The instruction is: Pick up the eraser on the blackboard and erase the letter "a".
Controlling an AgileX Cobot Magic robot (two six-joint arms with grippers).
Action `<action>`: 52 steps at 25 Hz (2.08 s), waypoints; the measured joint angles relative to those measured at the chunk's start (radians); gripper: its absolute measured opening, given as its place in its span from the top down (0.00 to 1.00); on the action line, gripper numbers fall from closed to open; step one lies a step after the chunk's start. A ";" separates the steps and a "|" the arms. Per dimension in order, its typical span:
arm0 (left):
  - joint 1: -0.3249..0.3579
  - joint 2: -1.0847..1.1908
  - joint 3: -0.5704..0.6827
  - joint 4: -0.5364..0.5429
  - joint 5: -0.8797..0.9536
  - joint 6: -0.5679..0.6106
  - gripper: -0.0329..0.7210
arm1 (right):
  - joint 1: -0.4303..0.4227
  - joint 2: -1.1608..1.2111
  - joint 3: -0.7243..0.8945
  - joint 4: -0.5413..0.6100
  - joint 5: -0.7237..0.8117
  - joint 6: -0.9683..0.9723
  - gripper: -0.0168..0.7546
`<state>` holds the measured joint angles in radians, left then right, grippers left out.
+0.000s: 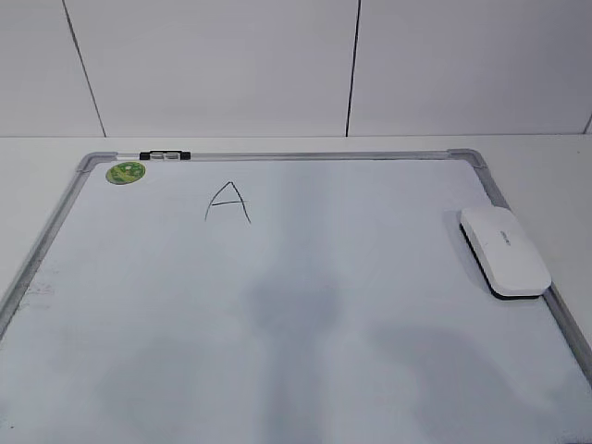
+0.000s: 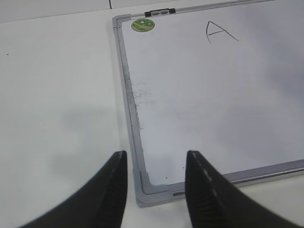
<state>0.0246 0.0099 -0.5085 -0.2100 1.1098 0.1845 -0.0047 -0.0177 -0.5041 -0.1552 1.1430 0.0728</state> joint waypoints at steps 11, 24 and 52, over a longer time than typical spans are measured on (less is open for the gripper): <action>0.000 0.000 0.000 0.000 0.000 0.000 0.56 | 0.000 0.000 0.000 0.000 0.000 0.000 0.21; 0.000 0.000 0.000 0.000 0.000 0.000 0.61 | 0.000 0.000 0.000 0.000 0.000 0.000 0.21; 0.000 0.000 0.000 0.000 0.000 0.000 0.64 | 0.000 0.000 0.000 0.000 0.000 0.000 0.21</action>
<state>0.0246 0.0099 -0.5085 -0.2100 1.1098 0.1845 -0.0047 -0.0177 -0.5041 -0.1552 1.1430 0.0728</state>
